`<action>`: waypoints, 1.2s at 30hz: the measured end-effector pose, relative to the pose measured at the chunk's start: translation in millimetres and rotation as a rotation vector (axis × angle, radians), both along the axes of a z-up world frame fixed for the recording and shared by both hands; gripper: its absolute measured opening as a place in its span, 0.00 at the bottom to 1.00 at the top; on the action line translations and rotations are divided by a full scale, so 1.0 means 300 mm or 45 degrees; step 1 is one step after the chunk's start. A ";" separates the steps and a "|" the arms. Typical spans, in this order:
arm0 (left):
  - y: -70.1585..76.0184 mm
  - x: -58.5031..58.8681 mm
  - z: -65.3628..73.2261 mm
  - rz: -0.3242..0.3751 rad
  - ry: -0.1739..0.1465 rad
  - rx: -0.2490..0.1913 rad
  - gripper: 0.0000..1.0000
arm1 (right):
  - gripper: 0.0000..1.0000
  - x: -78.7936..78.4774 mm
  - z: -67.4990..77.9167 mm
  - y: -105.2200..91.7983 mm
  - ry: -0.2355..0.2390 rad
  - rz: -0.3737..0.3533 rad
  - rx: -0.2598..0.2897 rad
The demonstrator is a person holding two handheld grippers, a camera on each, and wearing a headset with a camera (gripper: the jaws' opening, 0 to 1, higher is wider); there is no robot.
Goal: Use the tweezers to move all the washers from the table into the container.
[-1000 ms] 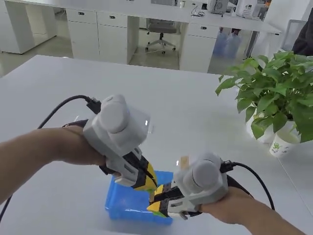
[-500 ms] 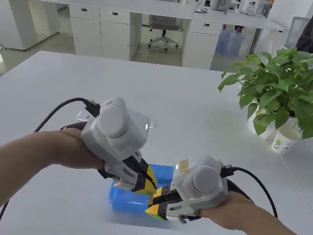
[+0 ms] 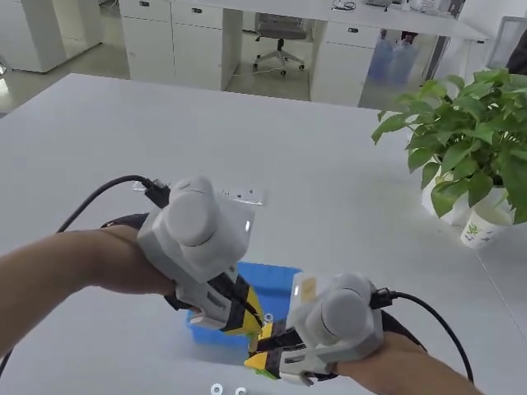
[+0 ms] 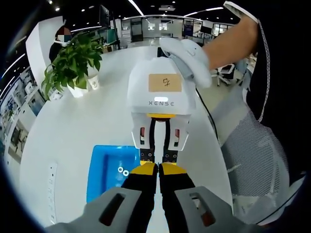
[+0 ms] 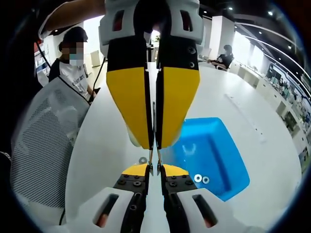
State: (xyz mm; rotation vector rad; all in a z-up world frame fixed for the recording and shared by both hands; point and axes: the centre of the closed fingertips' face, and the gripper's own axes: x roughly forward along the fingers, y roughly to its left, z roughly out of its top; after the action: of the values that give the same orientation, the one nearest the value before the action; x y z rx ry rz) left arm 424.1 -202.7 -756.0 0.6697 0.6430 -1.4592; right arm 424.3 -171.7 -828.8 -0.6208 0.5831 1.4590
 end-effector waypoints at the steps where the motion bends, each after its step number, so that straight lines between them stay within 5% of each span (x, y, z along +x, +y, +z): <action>1: 0.001 -0.004 -0.005 -0.001 0.001 0.001 0.05 | 0.12 -0.004 -0.005 0.001 0.001 0.000 0.000; 36: 0.046 -0.081 -0.127 -0.017 0.037 0.034 0.06 | 0.12 -0.076 -0.125 0.034 0.011 0.026 -0.026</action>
State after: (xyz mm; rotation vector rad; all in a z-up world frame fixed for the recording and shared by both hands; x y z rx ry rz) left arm 399.8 -189.0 -794.2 0.6759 0.6825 -1.4769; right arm 401.5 -161.4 -866.4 -0.6388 0.6005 1.4772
